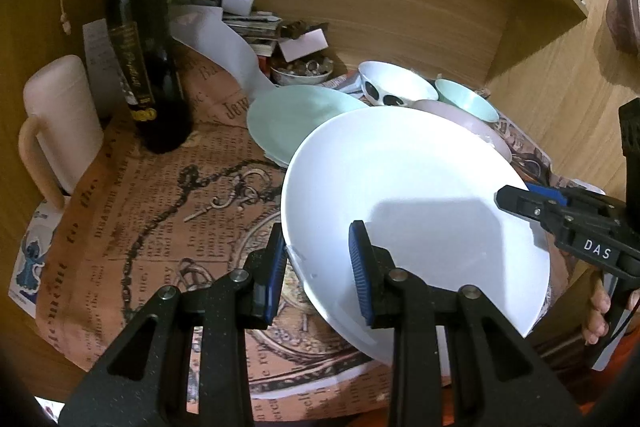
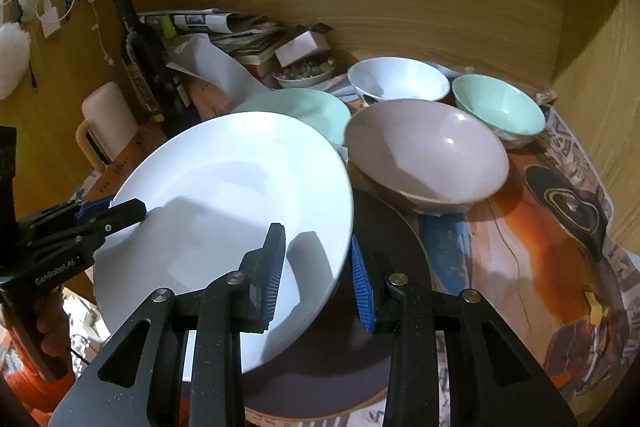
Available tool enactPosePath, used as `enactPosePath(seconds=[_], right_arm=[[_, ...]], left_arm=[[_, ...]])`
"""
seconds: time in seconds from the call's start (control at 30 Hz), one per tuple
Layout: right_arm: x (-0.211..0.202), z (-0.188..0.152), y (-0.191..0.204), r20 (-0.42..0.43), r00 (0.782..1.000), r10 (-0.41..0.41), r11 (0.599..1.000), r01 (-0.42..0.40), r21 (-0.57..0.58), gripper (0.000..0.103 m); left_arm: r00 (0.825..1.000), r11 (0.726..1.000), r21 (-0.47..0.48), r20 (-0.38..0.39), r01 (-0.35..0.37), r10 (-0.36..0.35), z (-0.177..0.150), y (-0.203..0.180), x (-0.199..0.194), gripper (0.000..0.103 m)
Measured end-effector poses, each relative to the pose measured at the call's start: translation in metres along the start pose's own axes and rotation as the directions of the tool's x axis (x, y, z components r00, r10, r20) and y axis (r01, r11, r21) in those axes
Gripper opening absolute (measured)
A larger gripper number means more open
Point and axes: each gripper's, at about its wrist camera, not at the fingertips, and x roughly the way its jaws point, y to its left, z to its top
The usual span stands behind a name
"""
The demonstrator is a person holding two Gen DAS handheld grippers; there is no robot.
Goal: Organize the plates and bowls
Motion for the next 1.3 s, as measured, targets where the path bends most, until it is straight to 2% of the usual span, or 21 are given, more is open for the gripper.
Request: enactPosePath(seconds=[0.33, 0.8, 1.3], right_arm=[[-0.001, -0.013, -0.018, -0.024, 0.999, -0.023, 0.999, 0.024, 0.04, 0.029], [0.011, -0.027, -0.036, -0.086, 0.996, -0.02, 0.997, 0.026, 0.07, 0.029], [0.014, -0.03, -0.042, -0.102, 0.995, -0.022, 0.996, 0.031, 0.087, 0.029]], left_arm=[[0.999, 0.999, 0.028, -0.043, 0.024, -0.023, -0.007, -0.019, 0.014, 0.031], [0.993, 0.999, 0.047, -0.116, 0.019, -0.014, -0.018, -0.033, 0.034, 0.031], [0.991, 0.997, 0.069, -0.135, 0.021, -0.012, -0.02, -0.039, 0.043, 0.031]])
